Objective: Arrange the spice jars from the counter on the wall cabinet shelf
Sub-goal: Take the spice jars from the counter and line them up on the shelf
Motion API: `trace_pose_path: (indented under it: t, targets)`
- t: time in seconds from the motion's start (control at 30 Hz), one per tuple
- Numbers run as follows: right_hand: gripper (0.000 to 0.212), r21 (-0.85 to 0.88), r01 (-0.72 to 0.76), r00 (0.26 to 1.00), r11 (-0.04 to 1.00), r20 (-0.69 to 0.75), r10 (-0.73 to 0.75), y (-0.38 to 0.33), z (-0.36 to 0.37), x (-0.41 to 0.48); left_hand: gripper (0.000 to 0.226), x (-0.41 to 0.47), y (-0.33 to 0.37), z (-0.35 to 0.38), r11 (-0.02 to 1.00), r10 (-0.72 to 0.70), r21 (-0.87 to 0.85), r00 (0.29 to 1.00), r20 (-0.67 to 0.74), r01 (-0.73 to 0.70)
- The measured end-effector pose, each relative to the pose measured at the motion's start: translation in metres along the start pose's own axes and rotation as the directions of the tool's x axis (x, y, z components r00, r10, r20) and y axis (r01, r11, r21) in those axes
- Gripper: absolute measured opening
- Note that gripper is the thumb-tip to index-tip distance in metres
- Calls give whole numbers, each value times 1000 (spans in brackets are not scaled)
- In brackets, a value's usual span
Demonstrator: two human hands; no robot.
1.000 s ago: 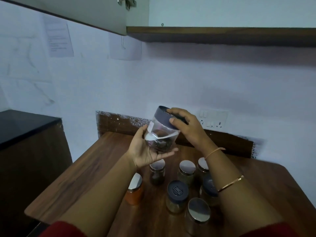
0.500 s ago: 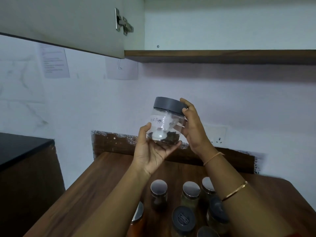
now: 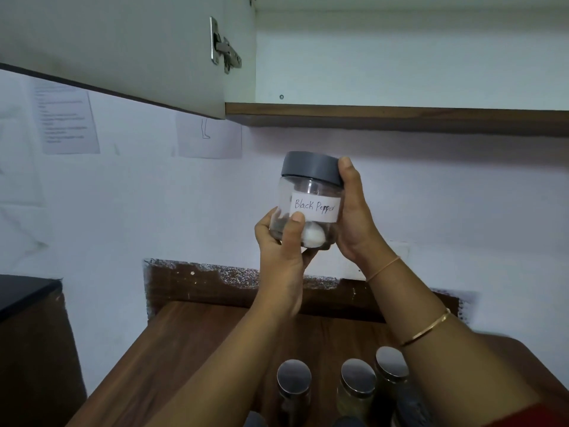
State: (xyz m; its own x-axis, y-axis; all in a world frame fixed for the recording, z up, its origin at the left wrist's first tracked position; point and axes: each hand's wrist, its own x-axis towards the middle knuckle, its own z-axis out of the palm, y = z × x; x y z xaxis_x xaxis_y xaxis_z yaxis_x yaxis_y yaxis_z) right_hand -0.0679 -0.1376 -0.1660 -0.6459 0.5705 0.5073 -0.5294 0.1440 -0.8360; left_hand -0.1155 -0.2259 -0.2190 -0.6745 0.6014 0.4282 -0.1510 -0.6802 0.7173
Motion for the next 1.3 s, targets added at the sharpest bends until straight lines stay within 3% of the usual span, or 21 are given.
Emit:
trace_pose_path:
  t: [0.1,0.17,0.37,0.5,0.7,0.83,1.17,1.3]
  targets:
    - [87,29,21,998,999,55,-22,-3,9,11,64,5,3,-1,992,103,69,995,-15,-102]
    - [75,59,10,996,998,83,-15,-4,15,16,65,8,7,-2,978,165,131,986,-24,-160]
    - [115,135,-2,988,991,153,-18,-1,25,29,66,17,13,-6,959,231,171,973,-23,-224]
    - [119,158,-14,985,987,173,-14,2,27,33,59,19,14,-9,954,244,184,970,-14,-237]
    - [106,165,3,984,986,177,-32,2,27,33,59,21,11,-11,958,241,163,971,-1,-238]
    - [115,147,4,988,989,150,-26,-2,22,36,63,23,6,-5,963,234,135,972,1,-232]
    - [110,-65,112,993,992,-32,-114,-18,1,47,73,37,-8,20,990,137,-37,991,-3,-137]
    - [91,-209,139,985,968,-72,-157,-30,-6,47,62,43,-12,31,991,122,-55,992,-10,-123]
